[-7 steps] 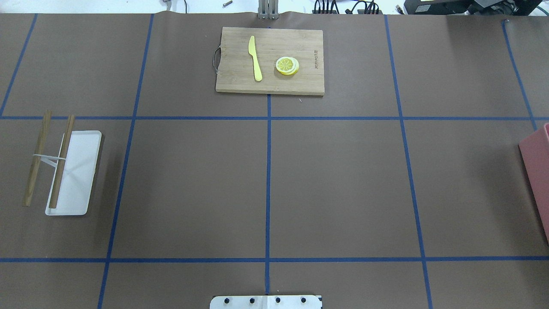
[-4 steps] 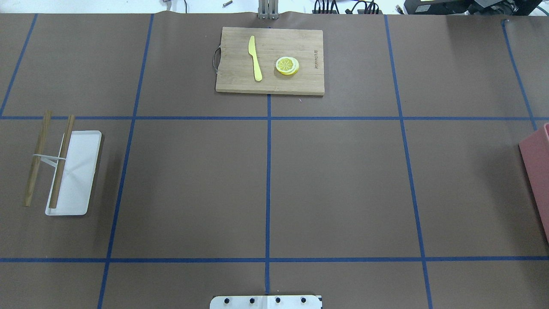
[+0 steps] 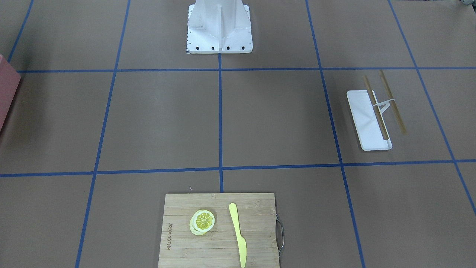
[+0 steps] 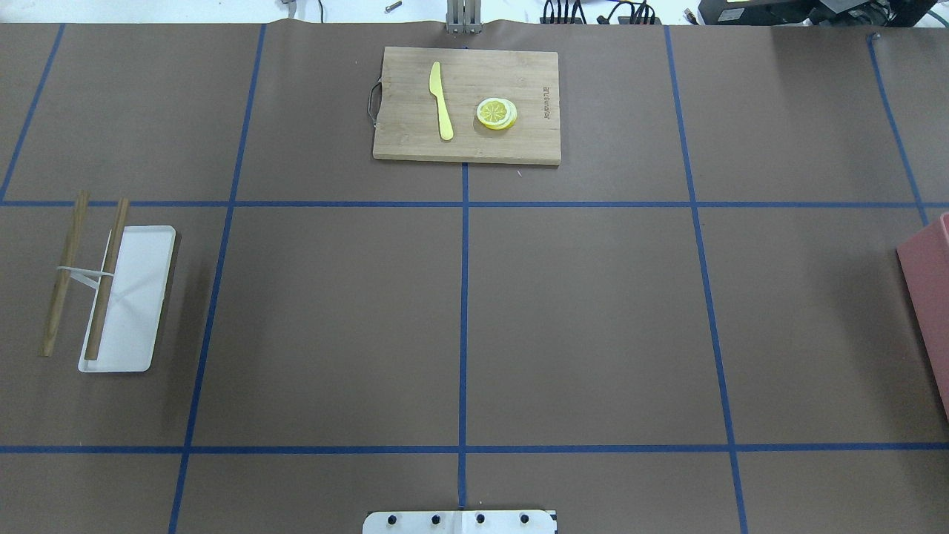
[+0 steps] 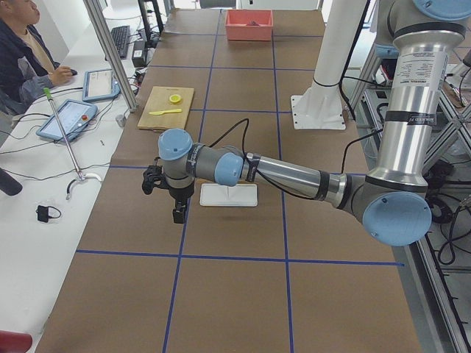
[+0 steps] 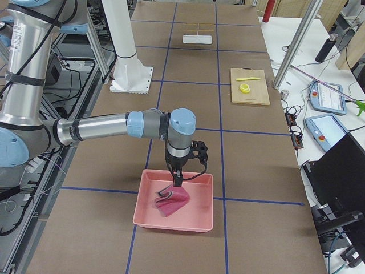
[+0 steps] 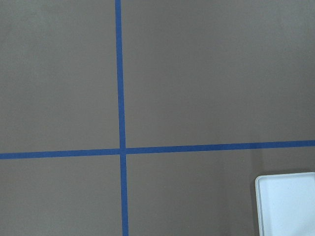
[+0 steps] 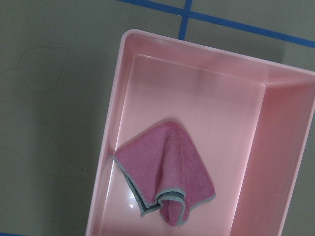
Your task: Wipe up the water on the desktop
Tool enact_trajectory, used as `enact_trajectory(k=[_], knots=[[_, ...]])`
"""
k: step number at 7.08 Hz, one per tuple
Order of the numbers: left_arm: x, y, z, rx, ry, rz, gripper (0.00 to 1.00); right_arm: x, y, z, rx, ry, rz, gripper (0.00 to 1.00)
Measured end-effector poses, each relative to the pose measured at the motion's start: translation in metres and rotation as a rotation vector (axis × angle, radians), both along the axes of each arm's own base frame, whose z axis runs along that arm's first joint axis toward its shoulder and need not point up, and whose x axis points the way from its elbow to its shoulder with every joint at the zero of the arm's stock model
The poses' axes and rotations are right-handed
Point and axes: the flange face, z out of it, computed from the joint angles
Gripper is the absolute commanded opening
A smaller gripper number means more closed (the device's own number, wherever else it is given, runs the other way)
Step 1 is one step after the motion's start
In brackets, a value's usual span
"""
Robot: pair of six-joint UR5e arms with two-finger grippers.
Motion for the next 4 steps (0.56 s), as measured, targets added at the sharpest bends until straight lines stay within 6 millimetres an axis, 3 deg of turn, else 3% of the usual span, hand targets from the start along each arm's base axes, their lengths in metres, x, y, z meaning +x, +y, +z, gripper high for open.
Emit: enact_trajectory(k=[2,4], knots=[[-0.017,0.008,0.013,0.011,-0.009,0.008,0.98,-0.003,-0.011,-0.006,-0.009,-0.022,0.030,1.00],[-0.047,0.038,0.052,0.048,-0.028,0.070,0.98,-0.004,-0.027,-0.008,-0.024,-0.030,0.059,1.00]])
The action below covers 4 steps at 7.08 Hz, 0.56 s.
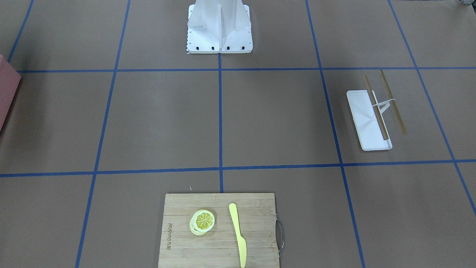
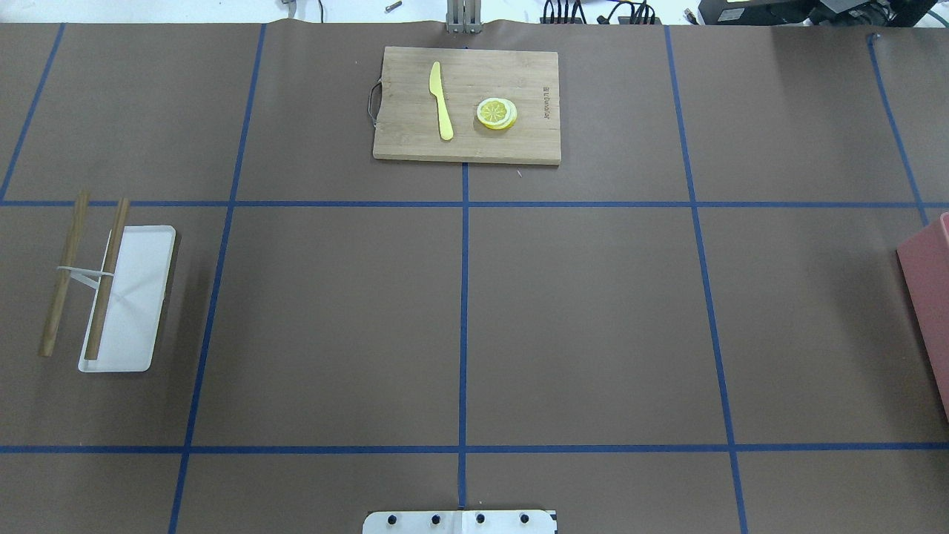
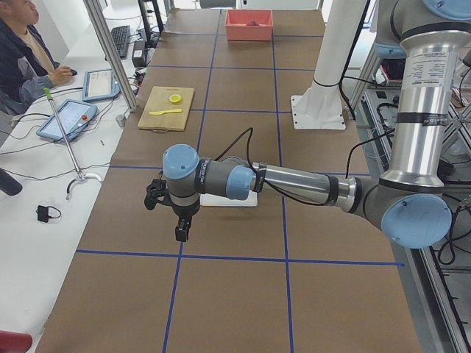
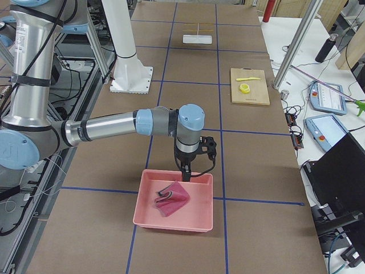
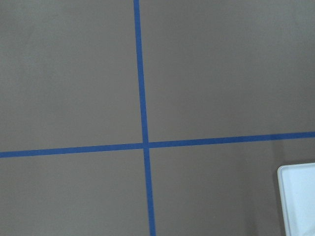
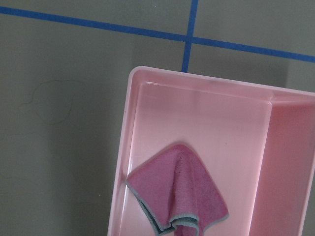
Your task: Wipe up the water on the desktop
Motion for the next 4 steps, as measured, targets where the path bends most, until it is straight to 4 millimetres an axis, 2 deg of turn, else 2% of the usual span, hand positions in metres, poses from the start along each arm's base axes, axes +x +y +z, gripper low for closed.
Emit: enact_trajectory(k=[1,2,3,4], knots=[[-0.014,0.024,0.017,0.001,0.009,0.006,0.98,0.000,-0.003,0.000,0.001,0.000,0.001,1.00],[-0.022,0.045,0.025,-0.007,0.031,-0.002,0.98,0.000,-0.004,0.001,0.000,0.002,0.000,1.00],[-0.024,0.061,0.032,-0.043,0.048,-0.028,0.98,0.000,-0.005,0.000,0.003,0.003,-0.001,1.00],[-0.024,0.067,0.035,-0.089,0.059,-0.071,0.98,0.000,-0.005,-0.003,0.010,0.003,0.000,1.00]])
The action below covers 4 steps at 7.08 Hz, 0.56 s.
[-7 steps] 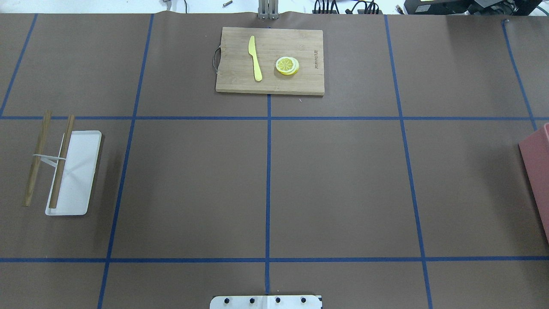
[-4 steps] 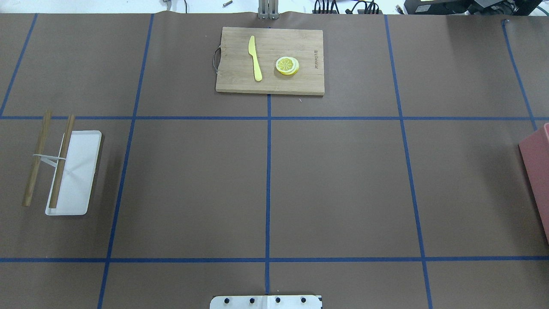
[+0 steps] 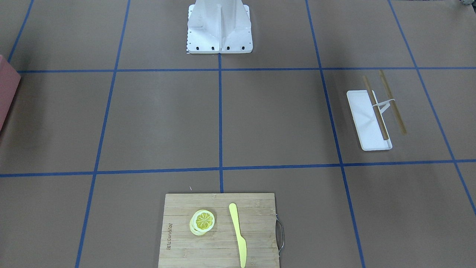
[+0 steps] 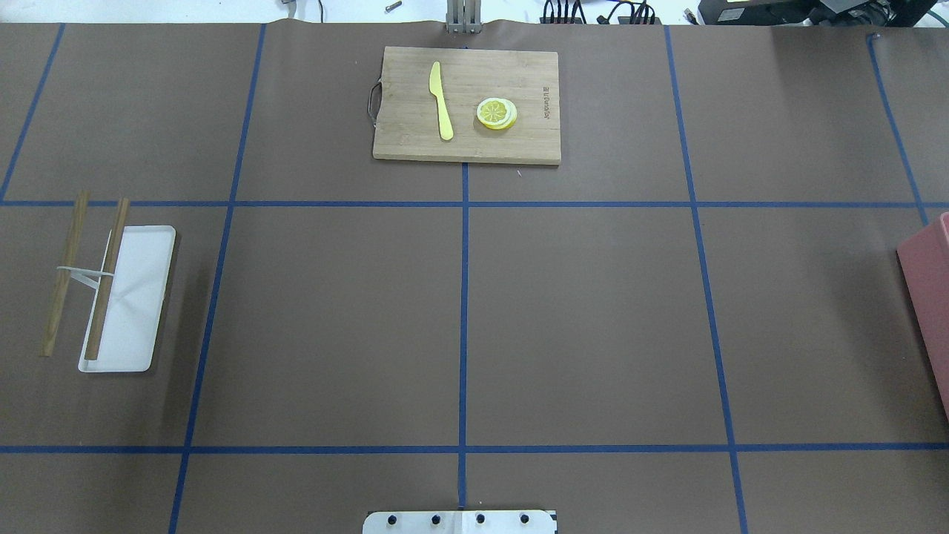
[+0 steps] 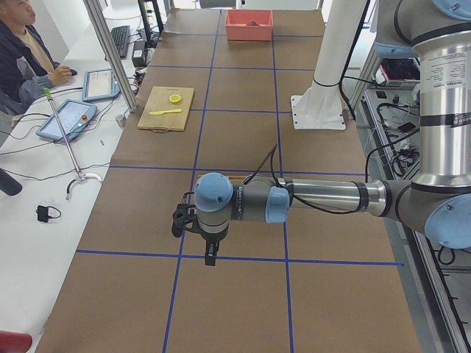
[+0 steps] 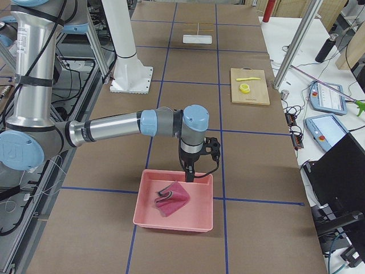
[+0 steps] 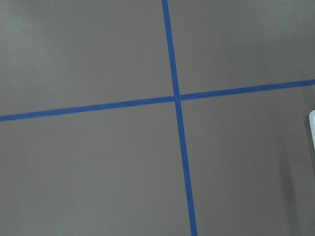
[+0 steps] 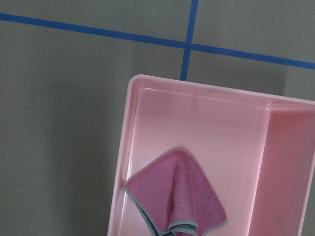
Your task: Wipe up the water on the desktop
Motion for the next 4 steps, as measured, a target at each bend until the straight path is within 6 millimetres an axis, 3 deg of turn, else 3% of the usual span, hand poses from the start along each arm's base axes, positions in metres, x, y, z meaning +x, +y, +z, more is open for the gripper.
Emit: enact_trajectory(k=[4], knots=[[0.000,0.015,0.015,0.041,-0.003,0.020,0.98,0.000,0.002,0.001,-0.007,0.003,0.004,1.00]])
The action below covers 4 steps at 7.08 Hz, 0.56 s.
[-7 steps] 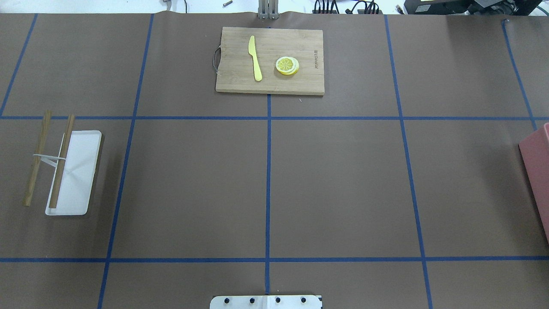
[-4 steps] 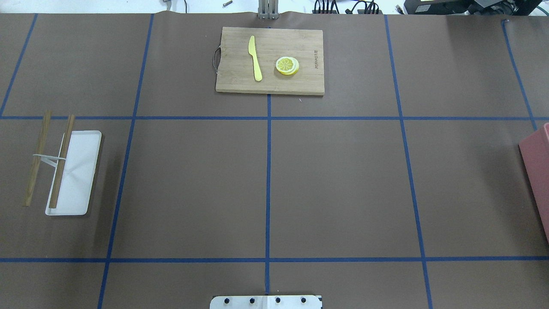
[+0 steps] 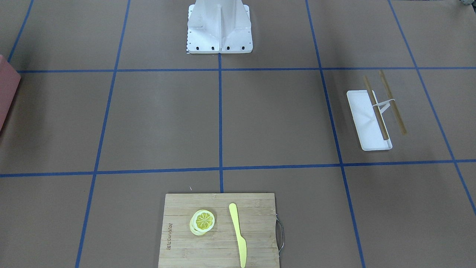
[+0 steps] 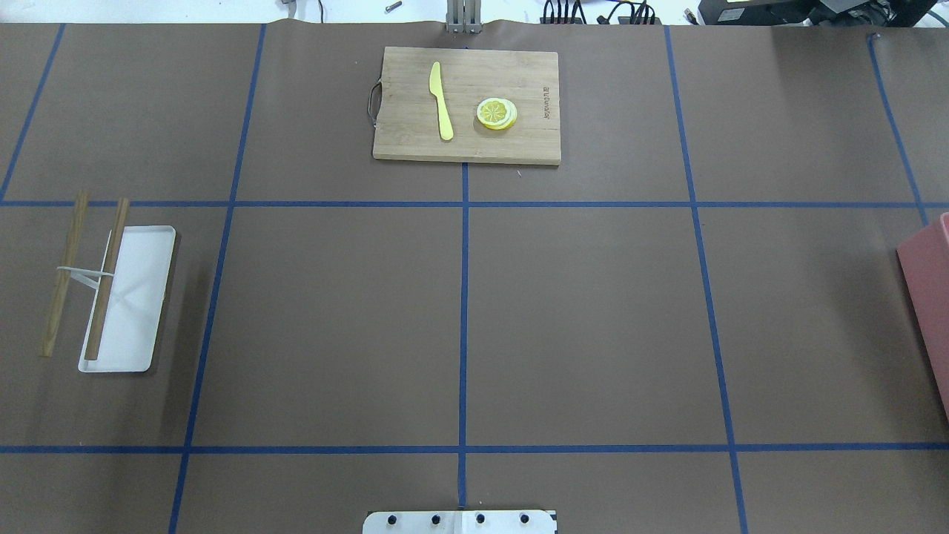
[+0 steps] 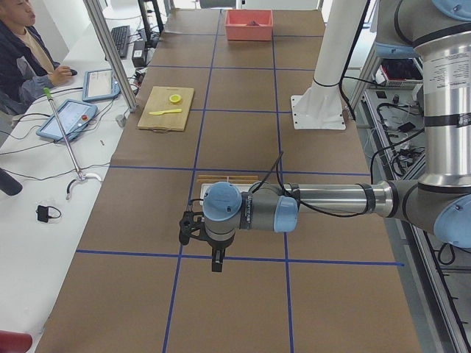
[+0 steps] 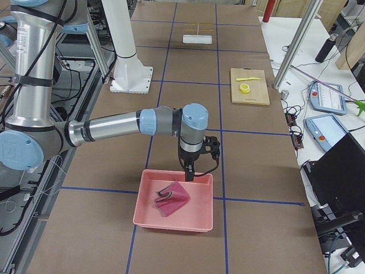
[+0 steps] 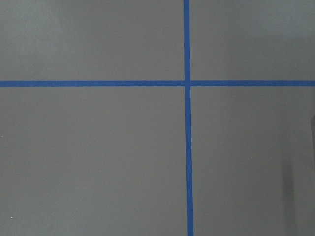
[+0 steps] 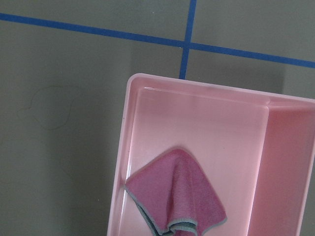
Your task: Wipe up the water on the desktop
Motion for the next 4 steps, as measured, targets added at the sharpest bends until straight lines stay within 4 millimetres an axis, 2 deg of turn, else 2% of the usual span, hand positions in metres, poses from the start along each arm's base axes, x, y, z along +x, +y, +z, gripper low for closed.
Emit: enact_trajectory(k=[3,4], knots=[[0.001,0.023,-0.001,0.013,0.000,0.013,0.98,-0.001,-0.002,-0.001,0.001,-0.001,0.000,1.00],[0.001,0.024,-0.001,0.013,0.000,0.014,0.98,-0.001,-0.002,-0.001,0.002,-0.001,-0.001,1.00]])
